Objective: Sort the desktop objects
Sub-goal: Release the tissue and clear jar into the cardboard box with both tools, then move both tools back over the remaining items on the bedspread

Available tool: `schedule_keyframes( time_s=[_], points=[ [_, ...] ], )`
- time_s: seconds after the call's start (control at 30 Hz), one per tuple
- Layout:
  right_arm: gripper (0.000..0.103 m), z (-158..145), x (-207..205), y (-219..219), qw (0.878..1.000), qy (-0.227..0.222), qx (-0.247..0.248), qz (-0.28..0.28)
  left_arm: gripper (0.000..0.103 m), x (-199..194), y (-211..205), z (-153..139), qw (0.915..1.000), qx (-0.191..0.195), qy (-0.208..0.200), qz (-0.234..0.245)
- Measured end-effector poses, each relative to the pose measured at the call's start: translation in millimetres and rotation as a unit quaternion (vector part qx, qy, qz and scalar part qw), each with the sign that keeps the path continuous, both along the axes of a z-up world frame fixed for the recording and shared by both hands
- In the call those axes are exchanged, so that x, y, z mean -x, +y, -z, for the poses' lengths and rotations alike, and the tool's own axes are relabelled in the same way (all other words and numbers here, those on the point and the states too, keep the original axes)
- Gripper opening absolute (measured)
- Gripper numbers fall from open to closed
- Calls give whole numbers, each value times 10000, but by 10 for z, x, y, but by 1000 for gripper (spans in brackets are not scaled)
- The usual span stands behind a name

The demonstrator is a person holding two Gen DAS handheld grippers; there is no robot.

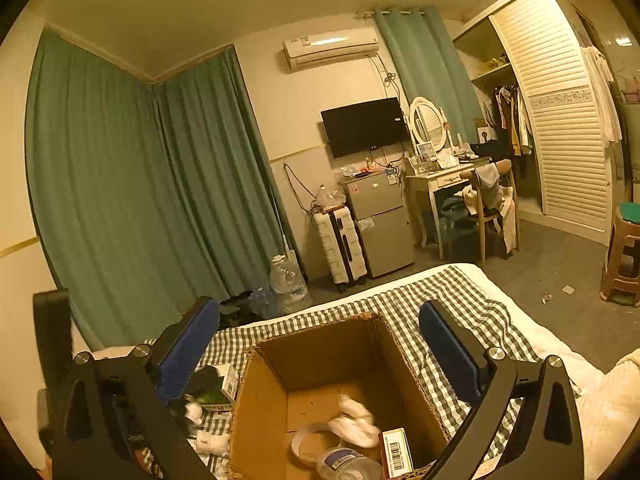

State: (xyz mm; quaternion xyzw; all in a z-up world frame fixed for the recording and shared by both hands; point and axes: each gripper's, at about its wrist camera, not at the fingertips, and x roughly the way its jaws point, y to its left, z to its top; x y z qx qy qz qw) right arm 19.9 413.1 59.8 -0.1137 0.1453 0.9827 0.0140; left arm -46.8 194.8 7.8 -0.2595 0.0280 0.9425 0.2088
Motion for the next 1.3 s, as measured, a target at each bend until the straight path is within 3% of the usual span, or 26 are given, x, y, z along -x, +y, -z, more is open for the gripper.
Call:
schedule_keyframes(
  time_s=[0.43, 0.63, 0.83, 1.07, 1.2, 1.3],
  points=[
    [103, -261, -94, -544, 9995, 241, -29, -192, 103, -231, -1227, -624, 9945, 0, 455, -946],
    [103, -274, -20, -1085, 9977, 315, -91, -589, 103, -337, -1954, -732, 9876, -19, 529, -1476],
    [103, -96, 168, -1608, 9955, 122, -296, -887, 103, -278, -2502, -547, 9808, -128, 357, -1911],
    [103, 228, 434, -2059, 9861, -476, -1023, -1217, 103, -81, -2689, -167, 9794, -180, 12, -2014],
    [103, 461, 622, -2219, 9784, -811, -1207, -1470, 103, 160, -2703, 171, 9792, 36, -507, -1963],
    [103, 666, 796, -2295, 9720, -1189, -1054, -1730, 103, 341, -2725, 466, 9729, 256, -972, -2081]
  ],
)
